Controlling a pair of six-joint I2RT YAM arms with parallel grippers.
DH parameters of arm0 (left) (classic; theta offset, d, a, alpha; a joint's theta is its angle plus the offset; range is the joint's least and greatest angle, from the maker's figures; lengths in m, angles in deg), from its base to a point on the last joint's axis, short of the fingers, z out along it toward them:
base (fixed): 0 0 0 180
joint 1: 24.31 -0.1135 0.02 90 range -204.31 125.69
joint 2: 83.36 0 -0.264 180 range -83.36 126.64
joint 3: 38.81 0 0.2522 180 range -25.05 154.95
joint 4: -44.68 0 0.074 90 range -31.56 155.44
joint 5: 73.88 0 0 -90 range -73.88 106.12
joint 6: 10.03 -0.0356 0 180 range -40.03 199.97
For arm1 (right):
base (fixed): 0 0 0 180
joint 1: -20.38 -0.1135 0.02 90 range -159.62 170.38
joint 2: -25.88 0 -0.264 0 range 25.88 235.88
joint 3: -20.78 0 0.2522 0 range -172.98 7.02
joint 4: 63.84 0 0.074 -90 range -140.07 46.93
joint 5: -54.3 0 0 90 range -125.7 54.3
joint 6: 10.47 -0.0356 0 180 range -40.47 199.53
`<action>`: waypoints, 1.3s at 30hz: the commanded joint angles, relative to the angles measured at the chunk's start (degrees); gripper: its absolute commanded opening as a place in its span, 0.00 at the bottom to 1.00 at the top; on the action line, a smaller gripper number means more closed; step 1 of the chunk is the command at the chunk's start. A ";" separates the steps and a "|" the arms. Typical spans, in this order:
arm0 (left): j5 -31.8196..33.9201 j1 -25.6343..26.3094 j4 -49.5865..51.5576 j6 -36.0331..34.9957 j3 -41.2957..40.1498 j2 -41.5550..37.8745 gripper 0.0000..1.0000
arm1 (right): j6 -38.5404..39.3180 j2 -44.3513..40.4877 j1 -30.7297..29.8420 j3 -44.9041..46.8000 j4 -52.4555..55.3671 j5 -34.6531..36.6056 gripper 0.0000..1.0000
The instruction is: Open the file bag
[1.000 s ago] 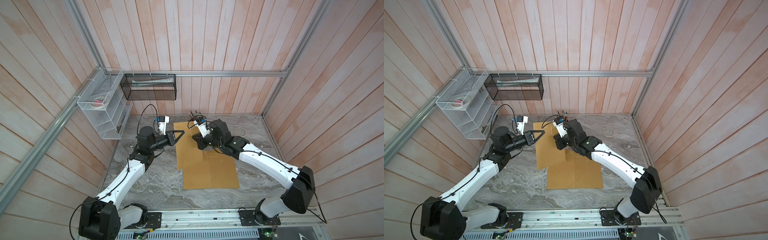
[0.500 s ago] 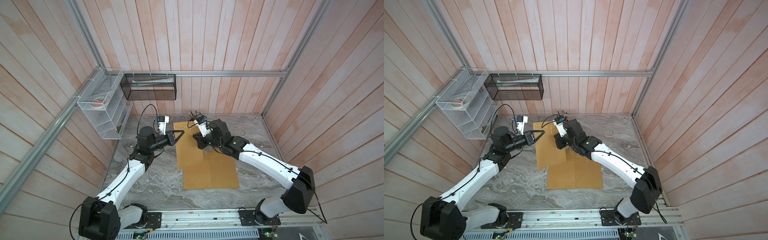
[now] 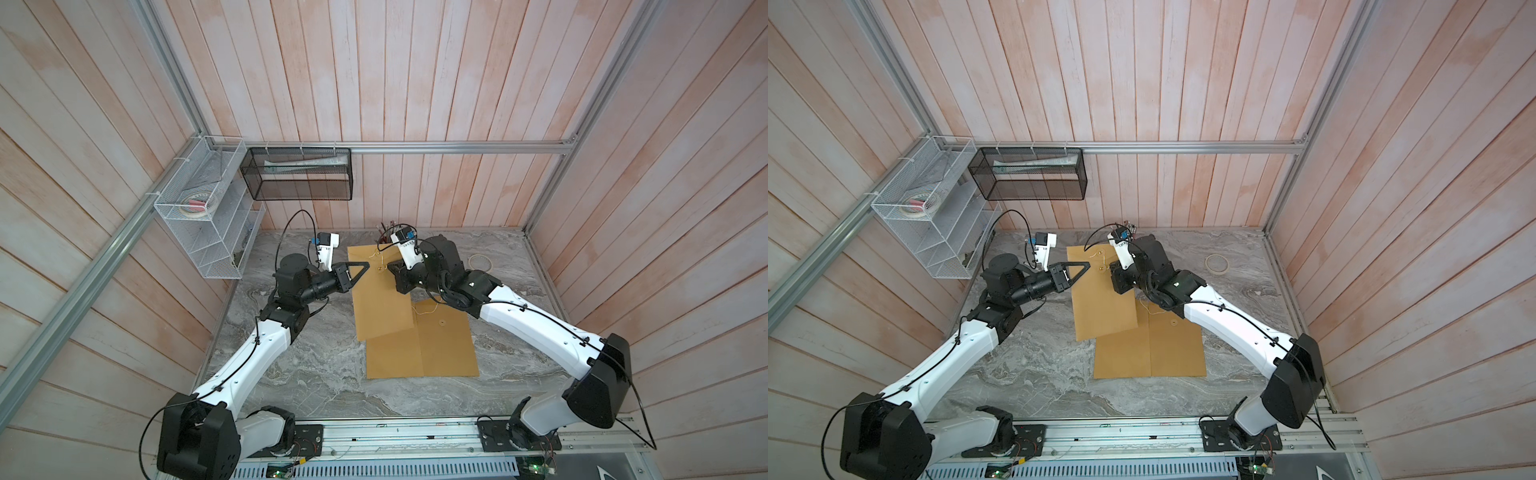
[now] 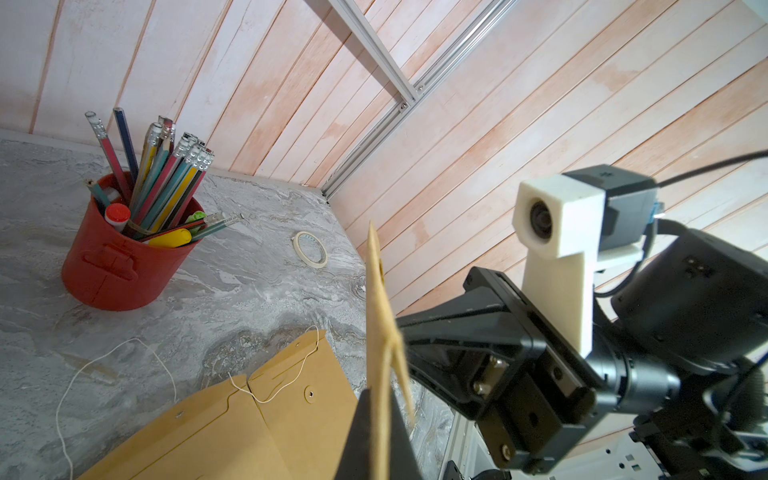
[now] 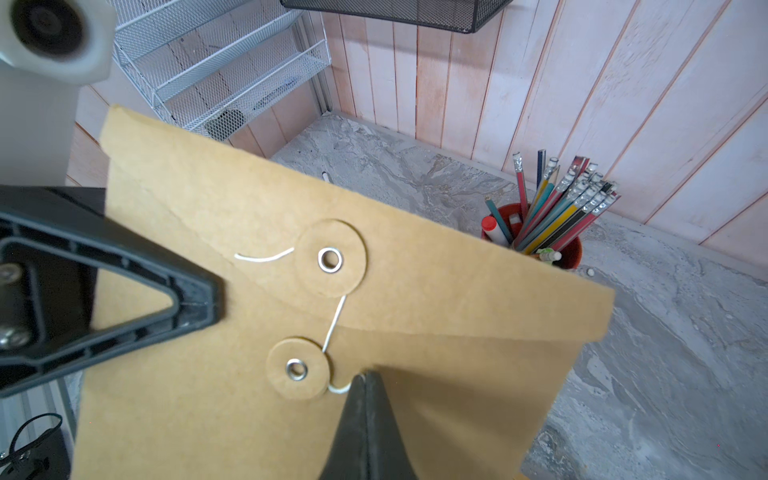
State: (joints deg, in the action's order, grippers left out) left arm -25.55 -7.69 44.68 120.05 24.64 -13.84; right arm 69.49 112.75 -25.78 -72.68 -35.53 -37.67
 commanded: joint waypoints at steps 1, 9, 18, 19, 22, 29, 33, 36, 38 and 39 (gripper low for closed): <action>-1.70 0.43 -1.99 -0.70 -1.00 -1.26 0.00 | -0.15 -0.83 0.06 -2.12 -1.01 -0.13 0.00; -2.00 0.43 -2.93 -0.36 -1.52 -0.96 0.00 | 0.02 -0.74 -0.02 -3.53 -1.01 -1.59 0.00; -2.19 0.43 -3.42 0.00 -1.88 -0.87 0.00 | 0.11 -0.27 -0.11 -4.51 -1.32 -3.21 0.00; -2.10 0.49 -3.39 0.00 -1.94 -0.89 0.00 | 0.03 -0.23 -0.11 -4.62 -1.36 -3.36 0.00; -2.06 0.43 -3.48 0.09 -2.13 -0.89 0.00 | 0.07 -0.21 -0.19 -4.67 -1.44 -3.47 0.00; -2.30 0.43 -4.49 0.66 -2.30 -0.86 0.00 | 0.19 0.47 -0.22 -5.71 -1.62 -5.25 0.00; -2.52 0.43 -5.47 1.27 -2.74 -0.82 0.00 | 0.11 1.10 -0.22 -6.55 -1.95 -6.39 0.00; -2.71 0.44 -6.02 1.67 -3.13 -0.78 0.00 | 0.11 1.63 -0.23 -7.09 -2.24 -7.07 0.00; -2.71 0.45 -6.27 1.85 -3.28 -0.77 0.00 | 0.11 1.89 -0.32 -7.50 -2.37 -7.46 0.00; -2.67 0.43 -6.39 1.92 -3.27 -0.84 0.00 | 0.11 2.13 -0.31 -7.68 -2.42 -7.81 0.00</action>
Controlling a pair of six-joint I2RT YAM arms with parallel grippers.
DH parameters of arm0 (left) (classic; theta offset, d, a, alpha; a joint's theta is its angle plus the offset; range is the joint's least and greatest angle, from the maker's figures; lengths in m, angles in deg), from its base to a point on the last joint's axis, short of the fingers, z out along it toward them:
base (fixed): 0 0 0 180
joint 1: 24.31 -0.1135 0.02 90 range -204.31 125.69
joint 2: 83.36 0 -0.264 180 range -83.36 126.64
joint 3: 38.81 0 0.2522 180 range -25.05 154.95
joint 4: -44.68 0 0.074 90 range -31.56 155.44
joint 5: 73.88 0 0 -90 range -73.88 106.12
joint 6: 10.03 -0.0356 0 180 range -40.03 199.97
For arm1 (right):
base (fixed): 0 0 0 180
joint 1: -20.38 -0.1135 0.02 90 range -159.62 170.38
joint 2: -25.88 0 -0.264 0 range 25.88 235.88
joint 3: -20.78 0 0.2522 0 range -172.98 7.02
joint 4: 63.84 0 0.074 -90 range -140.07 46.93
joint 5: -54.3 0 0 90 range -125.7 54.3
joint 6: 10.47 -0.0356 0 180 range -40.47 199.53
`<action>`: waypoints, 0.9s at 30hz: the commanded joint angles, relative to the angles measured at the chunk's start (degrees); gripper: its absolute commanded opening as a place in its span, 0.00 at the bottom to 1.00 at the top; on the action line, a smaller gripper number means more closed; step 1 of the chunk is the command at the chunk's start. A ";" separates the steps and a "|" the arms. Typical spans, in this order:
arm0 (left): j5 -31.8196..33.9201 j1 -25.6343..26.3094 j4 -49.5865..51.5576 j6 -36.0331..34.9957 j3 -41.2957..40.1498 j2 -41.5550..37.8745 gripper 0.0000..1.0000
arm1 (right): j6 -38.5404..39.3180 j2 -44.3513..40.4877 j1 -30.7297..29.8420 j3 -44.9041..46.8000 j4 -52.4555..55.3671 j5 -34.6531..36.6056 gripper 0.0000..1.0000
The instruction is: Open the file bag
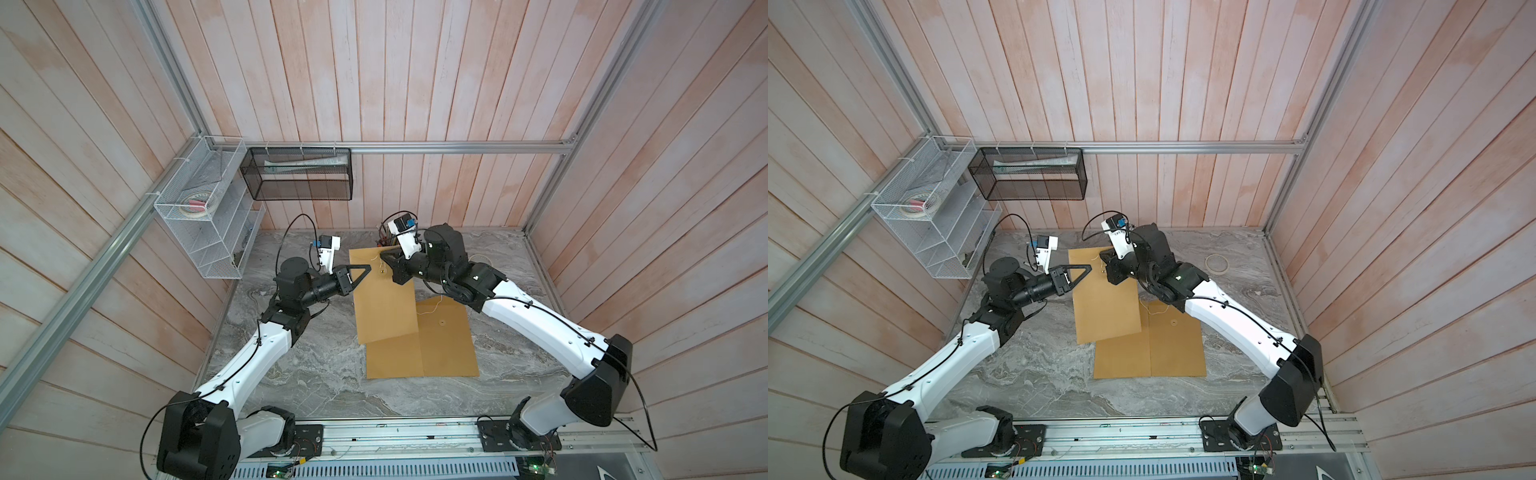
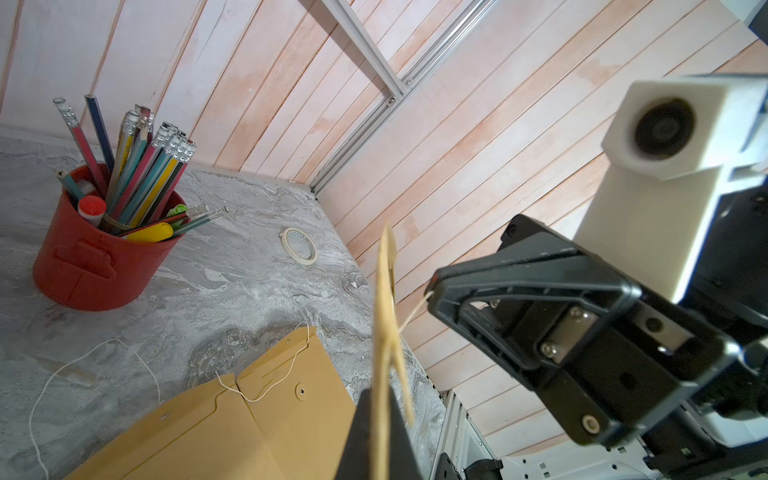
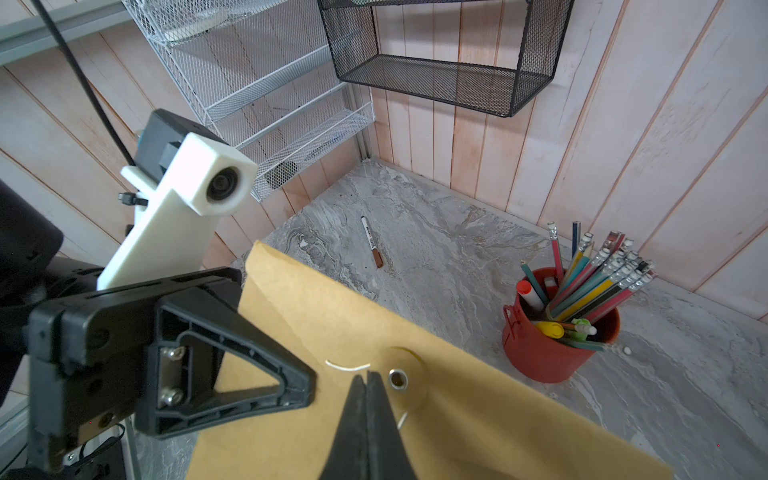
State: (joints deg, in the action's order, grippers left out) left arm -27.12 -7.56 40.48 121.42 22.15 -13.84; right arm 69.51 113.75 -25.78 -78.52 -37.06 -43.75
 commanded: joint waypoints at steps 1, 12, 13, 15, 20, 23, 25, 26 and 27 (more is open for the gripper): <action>-1.18 0.30 -2.36 0.63 -0.88 -0.87 0.00 | 0.05 1.28 -0.26 -2.07 -0.95 -1.99 0.00; -0.31 0.30 -5.55 2.58 -1.80 -0.45 0.00 | -0.43 1.79 -0.93 -3.03 -1.41 -5.08 0.00; -0.05 0.30 -5.88 2.79 -1.85 -0.43 0.00 | -0.44 1.80 -1.11 -3.04 -1.41 -5.22 0.00; 0.38 0.30 -6.38 3.11 -1.76 -0.28 0.00 | -0.44 1.84 -1.40 -3.05 -1.20 -5.21 0.00; 2.67 0.23 -8.06 3.85 -1.45 -0.04 0.00 | -0.68 1.25 -2.34 -2.07 -1.12 -4.95 0.00; 3.57 0.10 -9.48 4.63 -1.32 0.21 0.00 | -0.82 0.77 -2.76 -1.27 -1.14 -4.69 0.00; 4.25 0.03 -10.20 5.16 -1.41 0.31 0.00 | -1.11 0.39 -2.98 -0.67 -1.41 -4.63 0.00; 4.54 -0.05 -10.48 5.42 -1.41 0.27 0.00 | -1.29 0.29 -3.05 -0.23 -1.49 -4.61 0.00; 4.81 -0.13 -10.75 5.63 -1.50 0.32 0.00 | -1.46 0.11 -3.14 0.05 -1.67 -4.61 0.00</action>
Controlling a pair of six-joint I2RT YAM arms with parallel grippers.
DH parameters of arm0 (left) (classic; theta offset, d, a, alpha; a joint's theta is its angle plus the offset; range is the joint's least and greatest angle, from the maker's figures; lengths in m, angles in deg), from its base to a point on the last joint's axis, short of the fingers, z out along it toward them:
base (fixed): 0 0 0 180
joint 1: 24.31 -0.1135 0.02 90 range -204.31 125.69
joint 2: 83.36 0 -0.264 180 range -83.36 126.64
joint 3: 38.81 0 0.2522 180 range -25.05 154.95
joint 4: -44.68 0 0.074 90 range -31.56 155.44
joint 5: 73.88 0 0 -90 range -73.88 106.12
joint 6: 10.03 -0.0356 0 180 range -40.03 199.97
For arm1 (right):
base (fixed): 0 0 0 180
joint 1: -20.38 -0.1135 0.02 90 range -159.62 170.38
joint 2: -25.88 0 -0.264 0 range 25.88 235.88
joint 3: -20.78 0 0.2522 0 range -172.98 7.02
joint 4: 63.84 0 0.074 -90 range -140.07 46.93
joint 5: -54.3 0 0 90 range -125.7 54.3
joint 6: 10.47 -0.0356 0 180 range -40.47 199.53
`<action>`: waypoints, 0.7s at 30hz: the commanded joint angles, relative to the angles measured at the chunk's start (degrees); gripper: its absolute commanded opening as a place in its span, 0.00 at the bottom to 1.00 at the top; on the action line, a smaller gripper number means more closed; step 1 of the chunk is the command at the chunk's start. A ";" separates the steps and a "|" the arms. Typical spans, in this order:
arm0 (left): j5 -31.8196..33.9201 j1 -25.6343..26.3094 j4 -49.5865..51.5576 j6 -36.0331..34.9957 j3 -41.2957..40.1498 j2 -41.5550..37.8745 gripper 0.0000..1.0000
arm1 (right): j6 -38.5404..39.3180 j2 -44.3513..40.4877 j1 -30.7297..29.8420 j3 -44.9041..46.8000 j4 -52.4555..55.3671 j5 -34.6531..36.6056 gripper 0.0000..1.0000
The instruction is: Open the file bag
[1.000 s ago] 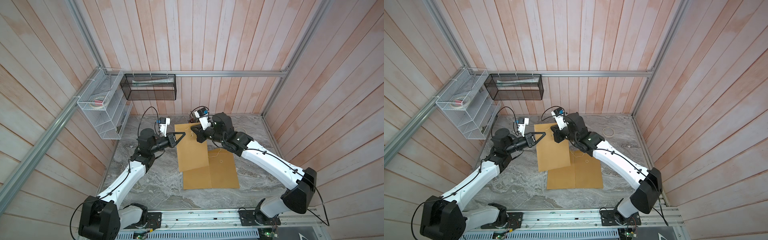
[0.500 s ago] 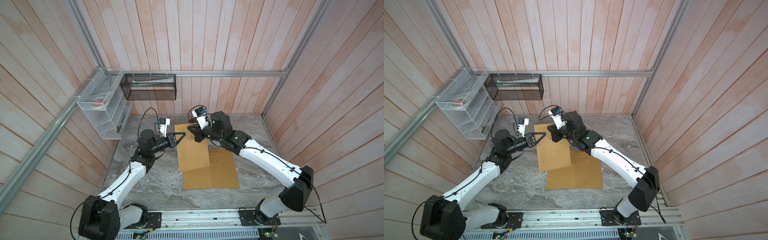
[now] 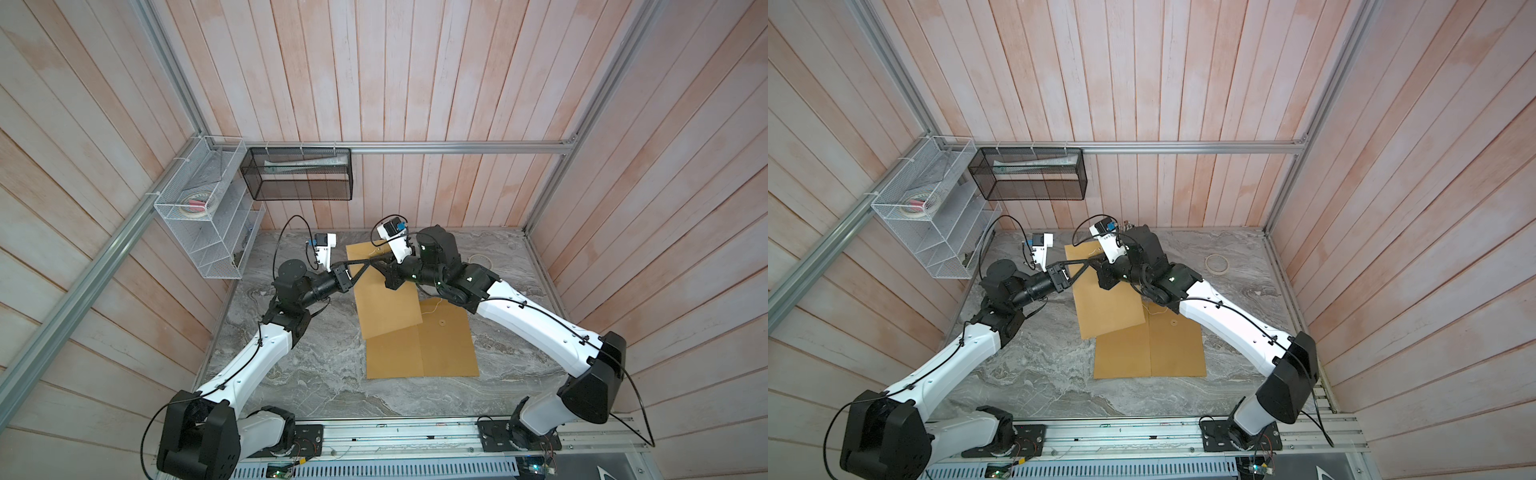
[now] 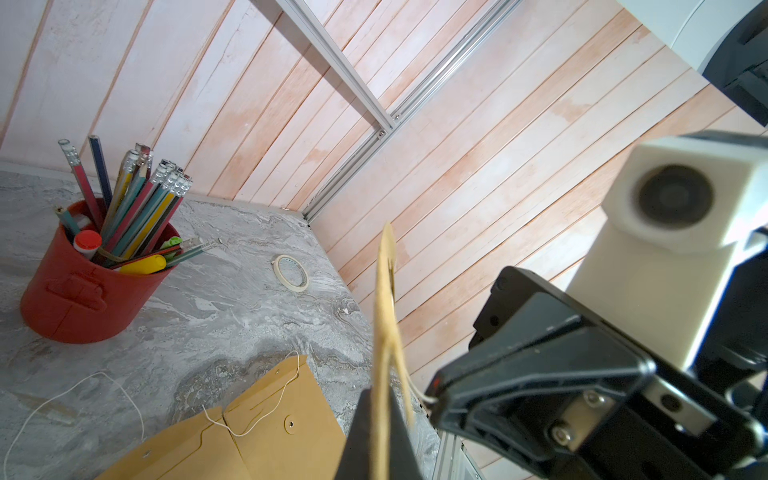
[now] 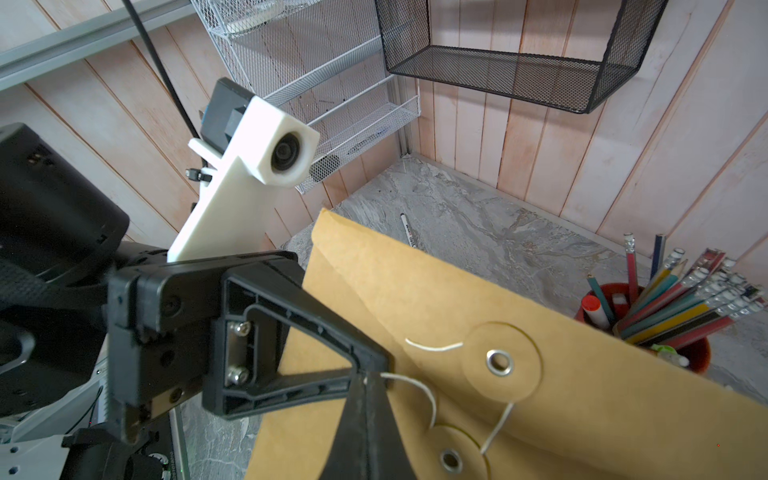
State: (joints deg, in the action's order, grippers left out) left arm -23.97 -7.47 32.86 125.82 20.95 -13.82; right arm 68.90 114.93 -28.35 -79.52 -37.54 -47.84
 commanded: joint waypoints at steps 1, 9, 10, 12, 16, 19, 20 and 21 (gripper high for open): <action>1.85 -0.31 -3.57 1.51 -0.39 0.25 0.00 | -1.03 -1.29 -0.66 1.57 -1.41 -0.61 0.00; 3.33 -1.27 -5.10 2.49 -0.91 -0.18 0.00 | -2.82 -3.07 -1.09 5.70 -3.41 -0.52 0.00; 3.43 -1.50 -5.18 2.54 -0.81 -0.32 0.00 | -3.09 -3.38 -1.11 6.28 -3.61 -0.43 0.00; 3.53 -1.87 -5.34 2.60 -0.82 -0.43 0.00 | -3.39 -3.87 -1.11 7.20 -3.83 -0.18 0.00; 3.53 -2.70 -5.37 2.76 -0.92 -0.55 0.00 | -3.84 -4.81 -1.08 8.59 -3.83 0.43 0.00; 3.45 -3.16 -5.53 2.92 -1.00 -0.65 0.00 | -4.09 -5.40 -1.10 9.43 -3.79 0.88 0.00; 3.36 -3.22 -5.45 2.93 -1.08 -0.76 0.00 | -4.20 -5.57 -1.11 9.72 -3.83 1.21 0.00; 3.36 -3.35 -5.53 2.93 -1.08 -0.80 0.00 | -4.21 -5.69 -1.10 9.88 -3.78 1.29 0.00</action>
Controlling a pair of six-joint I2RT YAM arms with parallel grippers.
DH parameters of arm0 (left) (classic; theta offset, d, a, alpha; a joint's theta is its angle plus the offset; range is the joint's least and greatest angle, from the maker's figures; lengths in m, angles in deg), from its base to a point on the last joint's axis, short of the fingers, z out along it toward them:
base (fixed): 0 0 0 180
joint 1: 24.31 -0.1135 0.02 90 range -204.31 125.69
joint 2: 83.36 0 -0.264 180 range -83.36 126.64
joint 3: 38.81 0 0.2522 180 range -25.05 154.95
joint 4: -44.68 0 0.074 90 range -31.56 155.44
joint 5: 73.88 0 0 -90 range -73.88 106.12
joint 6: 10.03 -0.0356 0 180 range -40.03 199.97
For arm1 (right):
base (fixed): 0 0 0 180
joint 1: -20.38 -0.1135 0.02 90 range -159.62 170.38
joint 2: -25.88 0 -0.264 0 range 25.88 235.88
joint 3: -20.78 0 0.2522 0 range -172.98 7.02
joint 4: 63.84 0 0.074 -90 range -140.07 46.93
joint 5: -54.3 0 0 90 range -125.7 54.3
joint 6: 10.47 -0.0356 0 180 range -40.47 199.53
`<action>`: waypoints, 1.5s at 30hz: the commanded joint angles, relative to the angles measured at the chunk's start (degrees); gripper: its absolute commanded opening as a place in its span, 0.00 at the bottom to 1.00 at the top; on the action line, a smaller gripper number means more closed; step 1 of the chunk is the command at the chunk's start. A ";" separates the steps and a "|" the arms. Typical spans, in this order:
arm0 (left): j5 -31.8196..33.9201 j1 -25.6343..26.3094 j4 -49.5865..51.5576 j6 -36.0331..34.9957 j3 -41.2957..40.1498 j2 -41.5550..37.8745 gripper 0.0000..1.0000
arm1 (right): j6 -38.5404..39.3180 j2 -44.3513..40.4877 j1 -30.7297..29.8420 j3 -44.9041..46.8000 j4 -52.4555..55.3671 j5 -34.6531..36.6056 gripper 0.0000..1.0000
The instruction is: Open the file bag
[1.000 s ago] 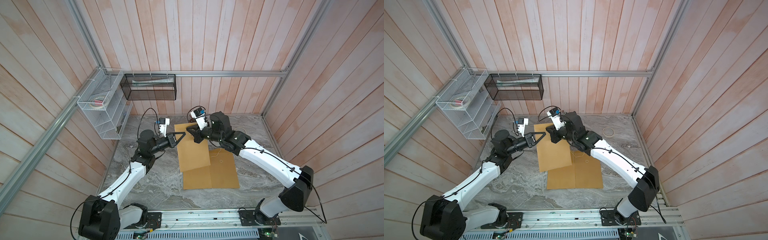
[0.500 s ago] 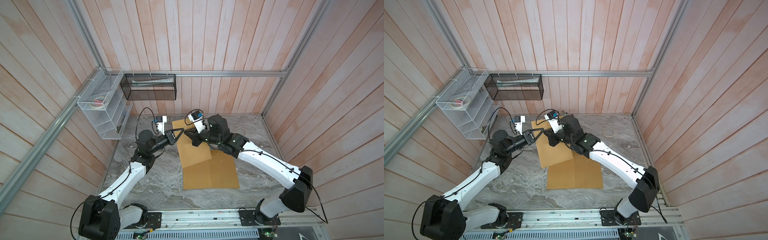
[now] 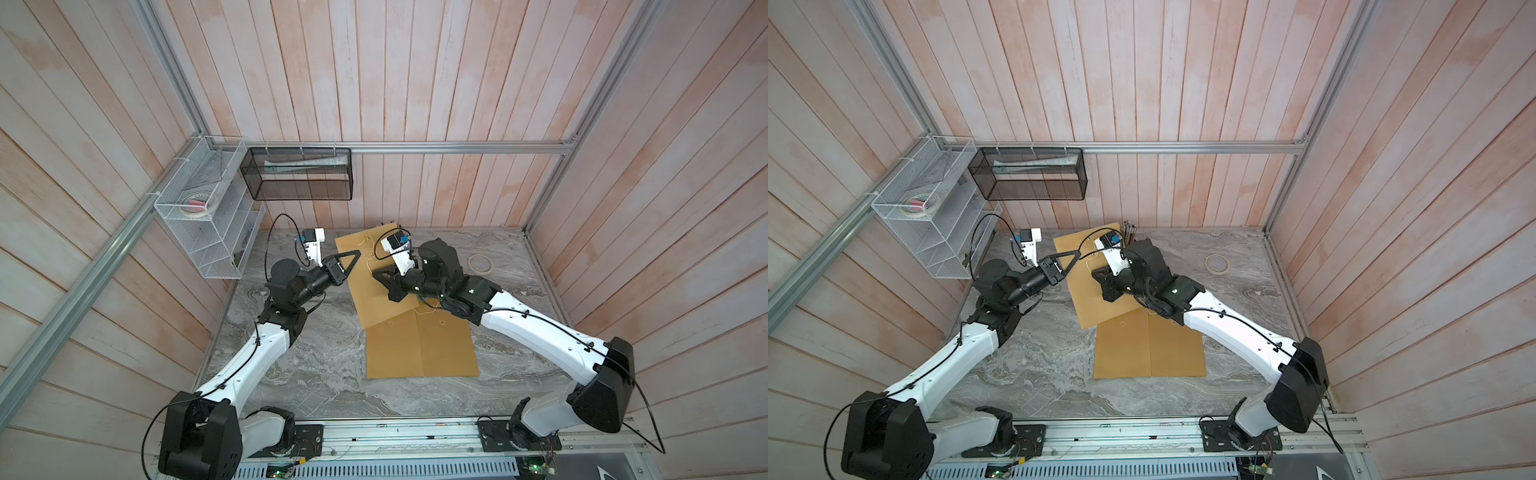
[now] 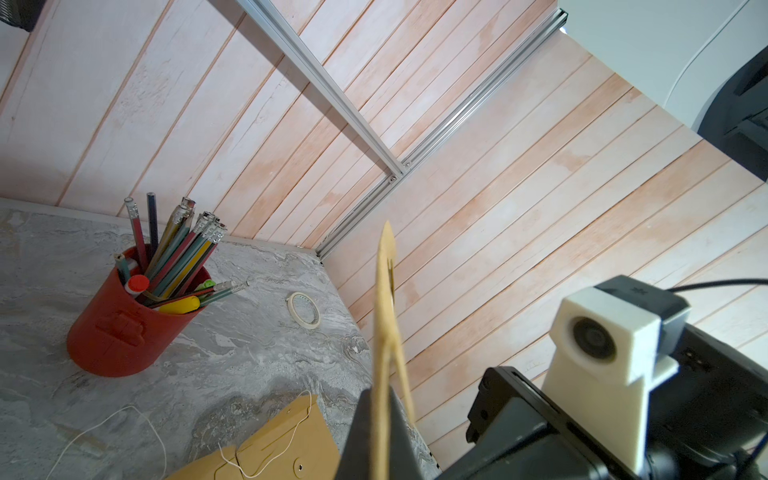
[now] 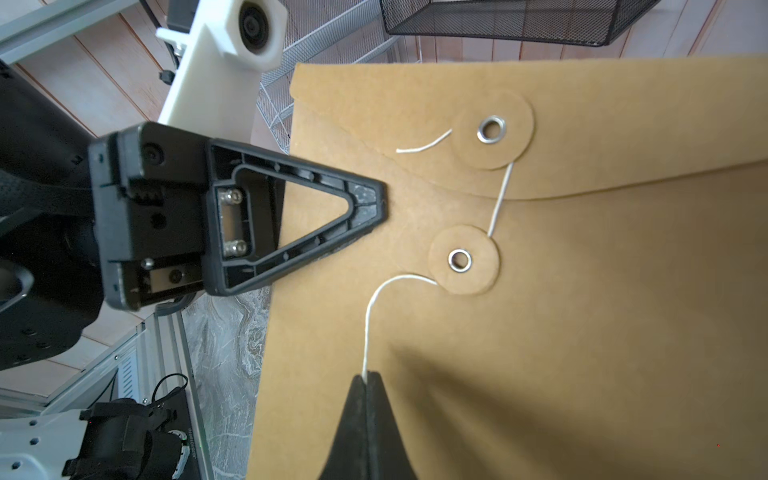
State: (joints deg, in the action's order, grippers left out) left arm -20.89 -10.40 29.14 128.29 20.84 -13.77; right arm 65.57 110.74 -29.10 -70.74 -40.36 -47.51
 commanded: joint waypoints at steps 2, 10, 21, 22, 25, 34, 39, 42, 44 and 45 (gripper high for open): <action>0.10 -0.58 -2.02 0.55 -0.98 -0.93 0.00 | -0.97 -1.71 -0.36 1.46 -0.80 1.51 0.00; -0.49 -1.08 -1.99 0.55 -1.33 -1.46 0.00 | -0.78 -2.80 -0.19 2.21 0.58 4.22 0.00; -1.21 -1.26 -2.16 0.64 -2.29 -2.13 0.00 | -0.91 -4.94 2.05 3.11 2.41 6.85 0.00; -1.46 -1.26 -2.26 0.64 -2.29 -2.25 0.00 | -1.03 -5.14 2.24 3.09 2.46 6.97 0.00; -1.90 -1.26 -2.29 0.56 -2.29 -2.19 0.00 | -1.02 -5.49 2.87 3.24 2.72 7.24 0.00; -2.83 -1.26 -2.35 0.29 -2.39 -2.76 0.00 | -0.85 -5.89 4.93 3.22 3.33 7.24 0.00; -3.66 -1.28 -2.71 0.20 -2.72 -2.81 0.00 | -0.65 -6.02 6.11 2.83 3.56 7.05 0.00; -4.02 -1.26 -2.72 0.20 -3.08 -3.05 0.00 | -0.29 -5.76 6.63 2.28 3.90 6.89 0.00; -4.27 -1.26 -2.78 0.12 -3.36 -3.38 0.00 | 0.08 -5.59 6.90 1.70 4.21 6.89 0.00; -4.36 -1.26 -2.75 0.11 -3.51 -3.54 0.00 | 0.28 -5.51 6.93 1.45 4.34 6.90 0.00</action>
State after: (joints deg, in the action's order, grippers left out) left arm -24.02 -11.45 27.96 128.68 18.48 -15.87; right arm 64.98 106.21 -22.52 -67.83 -37.45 -41.08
